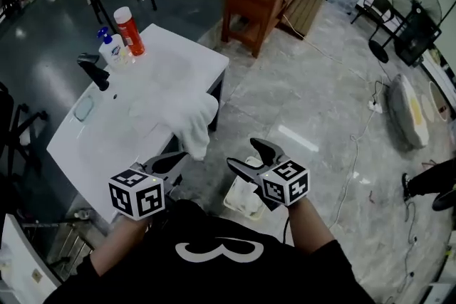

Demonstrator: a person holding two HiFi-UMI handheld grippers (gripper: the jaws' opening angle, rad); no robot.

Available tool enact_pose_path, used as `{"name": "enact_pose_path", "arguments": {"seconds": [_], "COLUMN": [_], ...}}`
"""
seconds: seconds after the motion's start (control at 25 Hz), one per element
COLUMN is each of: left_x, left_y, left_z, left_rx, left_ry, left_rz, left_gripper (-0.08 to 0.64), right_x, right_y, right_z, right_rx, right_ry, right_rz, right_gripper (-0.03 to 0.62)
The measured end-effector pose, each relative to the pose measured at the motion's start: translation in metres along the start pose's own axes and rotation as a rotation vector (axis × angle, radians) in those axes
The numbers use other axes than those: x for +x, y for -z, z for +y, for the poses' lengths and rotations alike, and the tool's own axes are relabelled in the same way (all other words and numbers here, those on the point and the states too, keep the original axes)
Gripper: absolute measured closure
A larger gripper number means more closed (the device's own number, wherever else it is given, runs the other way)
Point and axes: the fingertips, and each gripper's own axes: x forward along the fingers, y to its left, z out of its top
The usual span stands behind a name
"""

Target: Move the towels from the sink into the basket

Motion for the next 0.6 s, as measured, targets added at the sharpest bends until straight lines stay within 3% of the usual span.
{"name": "enact_pose_path", "arguments": {"seconds": [0.36,0.6], "left_x": [-0.025,-0.043], "left_y": [-0.032,-0.055], "left_z": [0.063,0.101], "left_rx": [-0.045,-0.072], "left_ry": [-0.064,-0.078], "left_rz": [-0.033,-0.054], "left_gripper": [0.554,0.554], "right_x": [0.061,0.109], "right_y": [-0.059,-0.087], "right_z": [0.036,0.034], "right_rx": [-0.138,-0.150], "right_ry": [-0.104,-0.048], "right_rz": [0.027,0.053], "right_gripper": [0.238,0.229]}}
